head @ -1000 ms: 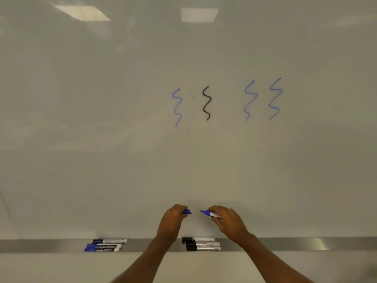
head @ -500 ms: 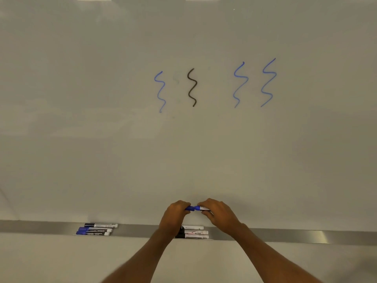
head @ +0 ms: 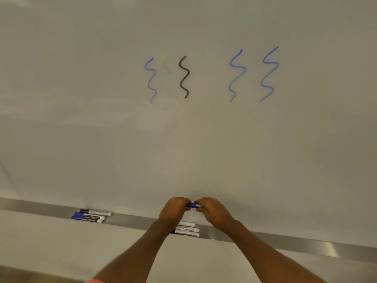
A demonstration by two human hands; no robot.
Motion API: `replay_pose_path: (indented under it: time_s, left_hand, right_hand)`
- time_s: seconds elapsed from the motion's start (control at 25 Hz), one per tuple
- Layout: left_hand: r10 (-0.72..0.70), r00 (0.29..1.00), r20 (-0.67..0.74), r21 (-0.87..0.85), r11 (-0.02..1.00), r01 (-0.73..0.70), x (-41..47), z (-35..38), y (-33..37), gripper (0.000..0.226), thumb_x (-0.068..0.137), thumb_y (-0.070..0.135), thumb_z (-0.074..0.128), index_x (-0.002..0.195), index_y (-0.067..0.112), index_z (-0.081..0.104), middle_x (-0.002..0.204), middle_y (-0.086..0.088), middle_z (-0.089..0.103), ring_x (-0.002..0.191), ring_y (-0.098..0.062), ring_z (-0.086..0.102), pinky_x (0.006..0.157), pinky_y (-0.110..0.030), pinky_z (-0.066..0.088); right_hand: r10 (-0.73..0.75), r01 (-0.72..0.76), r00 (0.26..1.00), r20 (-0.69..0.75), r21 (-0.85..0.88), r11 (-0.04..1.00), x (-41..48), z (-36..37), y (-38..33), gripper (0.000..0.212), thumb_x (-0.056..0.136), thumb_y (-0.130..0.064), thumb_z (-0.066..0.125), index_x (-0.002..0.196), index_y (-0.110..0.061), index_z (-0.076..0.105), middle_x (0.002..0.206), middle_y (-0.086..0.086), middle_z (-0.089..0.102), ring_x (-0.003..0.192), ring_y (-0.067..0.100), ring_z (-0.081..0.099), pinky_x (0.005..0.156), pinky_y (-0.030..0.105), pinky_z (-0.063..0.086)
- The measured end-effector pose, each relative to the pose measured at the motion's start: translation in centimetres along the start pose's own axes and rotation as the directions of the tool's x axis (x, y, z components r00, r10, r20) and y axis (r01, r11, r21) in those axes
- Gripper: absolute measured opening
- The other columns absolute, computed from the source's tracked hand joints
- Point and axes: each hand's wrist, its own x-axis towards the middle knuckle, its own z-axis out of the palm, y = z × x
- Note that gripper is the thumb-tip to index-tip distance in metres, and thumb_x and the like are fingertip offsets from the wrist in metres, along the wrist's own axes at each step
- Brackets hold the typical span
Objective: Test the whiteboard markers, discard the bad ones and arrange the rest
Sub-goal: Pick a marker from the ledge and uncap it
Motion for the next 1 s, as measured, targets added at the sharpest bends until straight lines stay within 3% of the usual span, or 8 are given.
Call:
replay_pose_path:
  time_s: [0.16, 0.32, 0.44, 0.64, 0.8, 1.0]
  left_hand:
    - [0.021, 1.0, -0.006, 0.087, 0.996, -0.02, -0.2, 0.9, 0.0, 0.024, 0.094, 0.02, 0.053, 0.114, 0.009, 0.063, 0.109, -0.01, 0.068, 0.098, -0.023, 0.063, 0.086, -0.025, 0.043]
    - [0.087, 0.996, -0.006, 0.14, 0.987, -0.085, -0.5, 1.1, -1.6, 0.023, 0.092, 0.02, 0.058, 0.111, 0.009, 0.064, 0.104, -0.01, 0.069, 0.093, -0.024, 0.064, 0.084, -0.029, 0.047]
    - [0.126, 0.992, 0.006, 0.164, 0.978, -0.125, -0.7, 0.5, -3.6, 0.023, 0.091, 0.019, 0.059, 0.111, 0.011, 0.063, 0.103, -0.008, 0.069, 0.091, -0.023, 0.064, 0.083, -0.033, 0.051]
    - [0.078, 0.996, 0.04, 0.198, 0.977, -0.084, -1.9, -1.2, -8.5, 0.016, 0.094, 0.017, 0.055, 0.107, 0.01, 0.061, 0.099, -0.009, 0.068, 0.084, -0.023, 0.062, 0.074, -0.029, 0.046]
    - [-0.007, 1.0, 0.029, 0.193, 0.981, 0.002, -3.1, -2.7, -13.9, 0.016, 0.096, 0.018, 0.05, 0.107, 0.012, 0.059, 0.099, -0.007, 0.066, 0.085, -0.02, 0.06, 0.073, -0.026, 0.045]
    - [-0.105, 0.993, 0.048, 0.146, 0.985, 0.097, -5.0, -3.9, -20.2, 0.015, 0.095, 0.018, 0.051, 0.107, 0.014, 0.059, 0.101, -0.005, 0.066, 0.081, -0.016, 0.056, 0.071, -0.026, 0.044]
  right_hand:
    - [0.016, -0.018, 1.0, 0.009, 0.179, 0.984, -0.2, 0.5, 0.2, 0.022, 0.094, -0.016, 0.052, 0.104, -0.007, 0.068, 0.088, 0.013, 0.069, 0.078, 0.024, 0.061, 0.072, 0.032, 0.046]
    - [0.055, -0.061, 0.998, 0.027, 0.286, 0.956, 0.2, 1.0, -0.8, 0.02, 0.093, -0.012, 0.052, 0.096, -0.005, 0.07, 0.076, 0.006, 0.068, 0.058, 0.001, 0.053, 0.06, 0.008, 0.036]
    - [0.074, -0.101, 0.993, 0.094, 0.321, 0.942, 1.5, 0.9, -1.9, 0.02, 0.094, -0.014, 0.054, 0.094, -0.004, 0.071, 0.066, -0.007, 0.063, 0.052, -0.003, 0.053, 0.056, 0.009, 0.038]
    - [0.069, -0.117, 0.971, 0.229, 0.203, 0.972, 4.6, 3.3, -5.3, 0.024, 0.094, -0.026, 0.055, 0.107, -0.009, 0.066, 0.089, 0.011, 0.068, 0.071, 0.019, 0.06, 0.068, 0.028, 0.047]
    - [0.111, -0.131, 0.961, 0.252, 0.065, 0.989, 7.4, 6.8, -8.3, 0.021, 0.096, -0.018, 0.05, 0.11, -0.008, 0.063, 0.096, 0.015, 0.063, 0.082, 0.025, 0.057, 0.075, 0.037, 0.046]
    - [0.213, -0.2, 0.959, 0.187, -0.087, 0.976, 10.4, 12.2, -12.2, 0.023, 0.094, -0.019, 0.049, 0.116, -0.017, 0.058, 0.106, 0.012, 0.06, 0.096, 0.028, 0.057, 0.076, 0.034, 0.046]
